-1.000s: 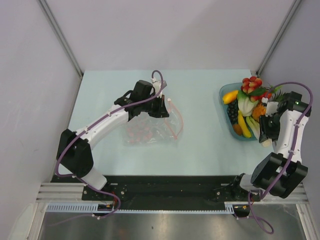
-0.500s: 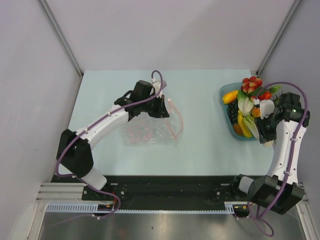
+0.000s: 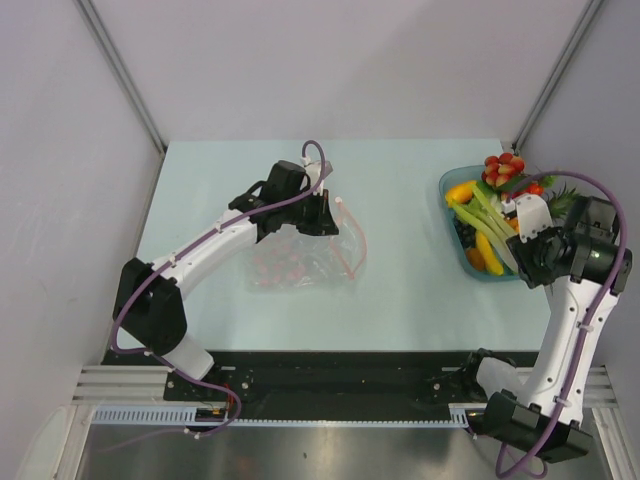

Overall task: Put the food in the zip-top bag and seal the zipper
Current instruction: Pick up the fake vegetable from the bin, then place the fake vegetable in the zipper food storage bag.

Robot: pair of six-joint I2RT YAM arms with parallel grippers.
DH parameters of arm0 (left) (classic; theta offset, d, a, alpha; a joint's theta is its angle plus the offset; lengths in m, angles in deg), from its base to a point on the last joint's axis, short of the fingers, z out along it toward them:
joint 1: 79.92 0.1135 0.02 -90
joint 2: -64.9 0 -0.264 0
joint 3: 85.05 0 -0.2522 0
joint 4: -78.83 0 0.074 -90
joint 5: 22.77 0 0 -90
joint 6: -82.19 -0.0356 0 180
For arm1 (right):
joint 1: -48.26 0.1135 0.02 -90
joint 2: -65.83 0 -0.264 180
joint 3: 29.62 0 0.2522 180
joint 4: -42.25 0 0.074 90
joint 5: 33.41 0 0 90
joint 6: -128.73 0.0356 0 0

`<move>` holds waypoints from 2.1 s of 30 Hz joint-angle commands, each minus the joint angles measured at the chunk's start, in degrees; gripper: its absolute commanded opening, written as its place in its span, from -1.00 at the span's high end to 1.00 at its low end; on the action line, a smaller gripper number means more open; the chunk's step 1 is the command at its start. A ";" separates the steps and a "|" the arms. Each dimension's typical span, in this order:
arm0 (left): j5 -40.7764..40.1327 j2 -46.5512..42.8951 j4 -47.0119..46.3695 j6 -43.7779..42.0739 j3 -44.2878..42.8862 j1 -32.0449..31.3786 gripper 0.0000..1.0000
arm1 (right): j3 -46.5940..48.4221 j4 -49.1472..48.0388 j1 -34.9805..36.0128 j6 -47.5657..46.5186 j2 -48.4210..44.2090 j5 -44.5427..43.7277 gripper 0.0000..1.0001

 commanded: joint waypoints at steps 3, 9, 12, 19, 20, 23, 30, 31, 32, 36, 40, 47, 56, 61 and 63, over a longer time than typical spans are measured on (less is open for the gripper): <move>-0.12 -1.22 1.30 -0.73 -3.12 -0.43 1.00 | 5.84 1.37 0.87 -8.84 -3.67 16.86 1.00; 1.20 -2.63 2.19 -3.10 -4.54 -0.52 1.00 | 10.06 1.35 2.46 -15.24 -1.30 28.29 1.00; 1.46 -3.51 2.01 -4.16 -4.19 -0.17 1.00 | 9.28 1.44 4.39 -19.29 -1.03 31.21 1.00; 6.38 -5.09 -0.89 -4.60 -3.05 0.97 1.00 | 3.04 0.04 14.74 -24.40 -4.01 29.38 1.00; 6.99 -5.61 -1.59 -4.34 -2.78 1.15 1.00 | 2.43 -0.49 15.89 -24.57 -4.28 29.02 1.00; 7.61 -5.79 -1.86 -3.98 -2.60 1.15 1.00 | 0.14 -1.02 20.46 -24.40 -4.81 26.65 1.00; 10.87 -7.11 -4.93 -2.06 -1.90 1.15 1.00 | -3.47 -0.50 27.77 -22.29 -3.06 19.27 1.00; 11.56 -7.20 -5.20 -1.88 -1.73 1.24 1.00 | -3.73 -0.15 28.03 -22.29 -2.70 18.39 1.00; 11.92 -7.29 -5.55 -1.79 -1.64 1.15 1.00 | -3.91 -0.14 28.04 -22.12 -2.44 17.95 1.00; 12.10 -7.64 -6.16 -1.70 -1.20 1.24 1.00 | -3.99 -0.14 28.04 -20.89 -1.73 16.28 1.00; 10.96 -7.29 -4.59 -3.63 -1.64 1.41 1.00 | -4.17 -0.23 25.85 -21.24 -3.14 16.36 1.00; 9.64 -9.66 -1.95 -14.77 0.73 1.77 1.00 | -2.94 1.44 21.71 -21.85 -2.09 19.08 1.00; 12.80 -8.96 -1.34 -15.76 0.82 1.59 1.00 | -1.53 -0.05 24.68 -19.92 2.04 20.23 1.00; 15.00 -9.22 1.12 -18.48 0.82 0.89 1.00 | -0.49 -1.90 25.31 -19.56 4.33 21.11 1.00; 14.56 -9.74 1.65 -19.62 1.53 0.89 1.00 | -0.04 -1.55 25.31 -20.44 5.47 20.93 1.00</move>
